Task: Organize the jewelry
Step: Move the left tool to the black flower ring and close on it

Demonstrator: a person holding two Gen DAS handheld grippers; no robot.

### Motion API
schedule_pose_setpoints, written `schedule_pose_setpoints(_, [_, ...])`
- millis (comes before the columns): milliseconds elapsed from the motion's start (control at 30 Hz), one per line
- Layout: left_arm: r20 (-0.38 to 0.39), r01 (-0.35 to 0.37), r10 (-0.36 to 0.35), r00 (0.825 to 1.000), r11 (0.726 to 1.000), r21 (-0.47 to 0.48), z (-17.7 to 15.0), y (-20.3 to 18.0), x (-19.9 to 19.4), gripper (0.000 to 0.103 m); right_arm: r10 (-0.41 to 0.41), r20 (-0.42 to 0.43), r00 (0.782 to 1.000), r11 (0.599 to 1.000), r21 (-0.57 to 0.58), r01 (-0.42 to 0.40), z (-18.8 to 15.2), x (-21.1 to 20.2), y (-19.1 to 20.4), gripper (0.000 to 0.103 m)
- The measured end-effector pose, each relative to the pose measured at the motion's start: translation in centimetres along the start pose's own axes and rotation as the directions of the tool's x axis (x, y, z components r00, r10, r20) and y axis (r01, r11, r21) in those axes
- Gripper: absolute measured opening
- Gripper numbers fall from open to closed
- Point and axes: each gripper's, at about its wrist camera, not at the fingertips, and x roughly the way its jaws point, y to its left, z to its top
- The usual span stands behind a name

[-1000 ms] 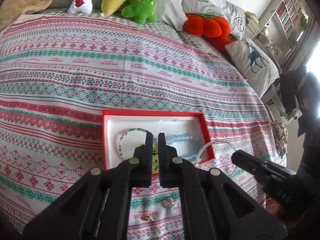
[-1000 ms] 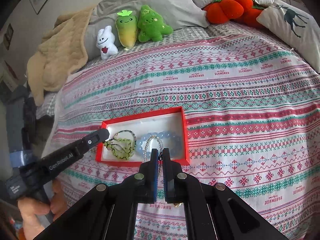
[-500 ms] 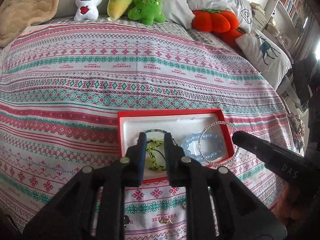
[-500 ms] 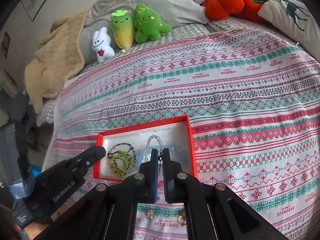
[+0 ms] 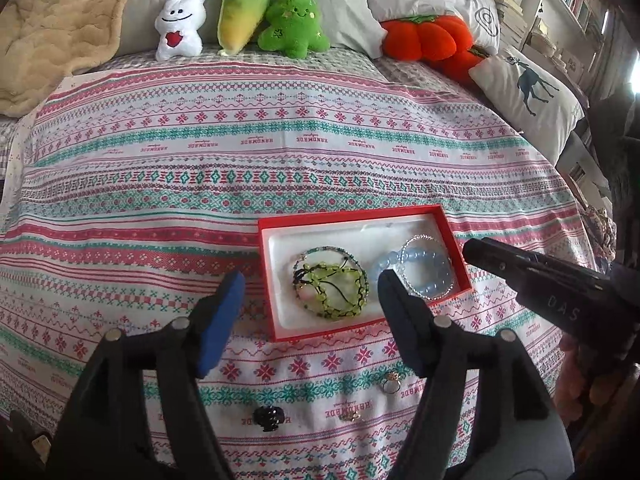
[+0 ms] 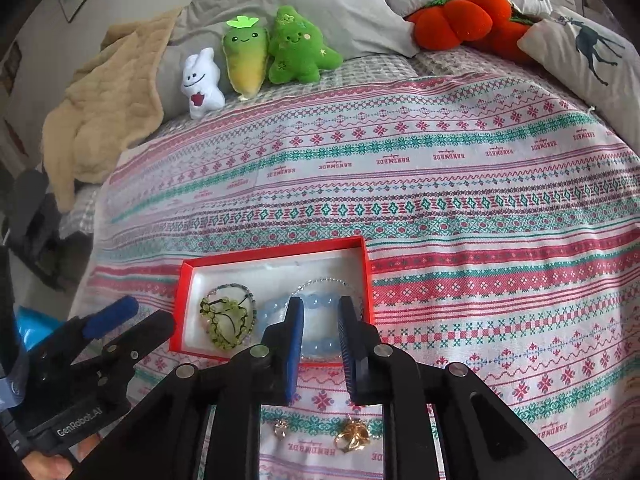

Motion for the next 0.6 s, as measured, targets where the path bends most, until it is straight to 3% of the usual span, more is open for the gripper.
schedule_pose_setpoints(100, [-0.006, -0.017, 0.017, 1.000, 1.000, -0.007, -0.4, 0.3, -0.5, 0.078, 0.000, -0.005, 1.000, 1.000, -0.027, 0.000, -0.4, -0.6, 0.4, 0.030])
schedule_pose_setpoints(133, [-0.012, -0.023, 0.022, 1.000, 1.000, -0.010, -0.5, 0.4, -0.6, 0.079, 0.003, -0.008, 1.000, 0.999, -0.033, -0.003, -0.6, -0.7, 0.5, 0.044])
schedule_pose_setpoints(200, [-0.021, -0.031, 0.031, 0.999, 0.999, -0.014, -0.9, 0.6, -0.9, 0.081, 0.007, 0.003, 1.000, 0.999, -0.039, -0.007, -1.0, -1.3, 0.6, 0.061])
schedule_pose_setpoints(367, [-0.041, -0.059, 0.059, 0.997, 0.998, -0.008, -1.8, 0.7, -1.5, 0.084, 0.020, 0.011, 1.000, 0.999, -0.046, -0.020, -1.6, -2.7, 0.4, 0.062])
schedule_pose_setpoints(600, [-0.091, -0.062, 0.060, 0.994, 0.998, -0.021, -3.2, 1.1, -1.8, 0.089, 0.013, 0.009, 1.000, 1.000, -0.025, -0.012, -2.8, -4.0, -0.5, 0.072])
